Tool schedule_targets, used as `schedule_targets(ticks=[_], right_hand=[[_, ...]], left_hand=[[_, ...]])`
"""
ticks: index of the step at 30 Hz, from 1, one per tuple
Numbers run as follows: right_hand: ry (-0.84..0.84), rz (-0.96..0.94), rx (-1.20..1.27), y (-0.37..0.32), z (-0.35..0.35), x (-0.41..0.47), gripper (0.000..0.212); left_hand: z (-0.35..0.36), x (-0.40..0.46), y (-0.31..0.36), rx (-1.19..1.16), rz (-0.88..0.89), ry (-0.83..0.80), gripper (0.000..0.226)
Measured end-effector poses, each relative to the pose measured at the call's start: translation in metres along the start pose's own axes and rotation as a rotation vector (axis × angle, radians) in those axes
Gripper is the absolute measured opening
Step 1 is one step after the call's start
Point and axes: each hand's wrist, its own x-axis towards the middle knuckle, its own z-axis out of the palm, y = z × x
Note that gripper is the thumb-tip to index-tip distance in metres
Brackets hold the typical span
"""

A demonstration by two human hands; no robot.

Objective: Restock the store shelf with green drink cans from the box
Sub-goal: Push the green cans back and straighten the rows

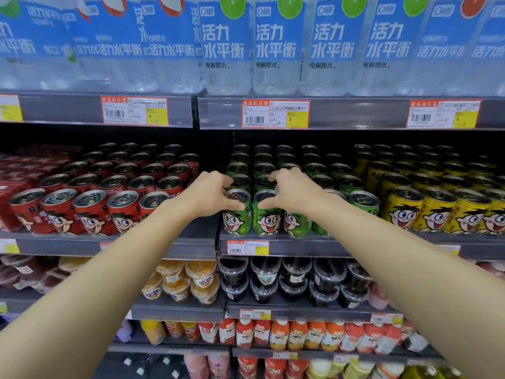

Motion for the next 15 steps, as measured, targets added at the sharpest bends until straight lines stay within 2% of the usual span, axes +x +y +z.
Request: schedule_targets(ticks=[2,9,15], right_hand=[[-0.035,-0.013,0.021,0.0015,-0.0012,0.0004,0.086],[-0.023,-0.001,0.145,0.0080,0.0023,0.0026,0.081],[0.025,0.004,0.121,0.0062,0.0065,0.0025,0.080]], left_hand=[[-0.0040,0.0004,0.0038,0.052,0.032,-0.029,0.085],[-0.0062,0.0055,0.0066,0.074,0.036,-0.069,0.082],[-0.0026,0.0064,0.0036,0.078,0.023,-0.035,0.083]])
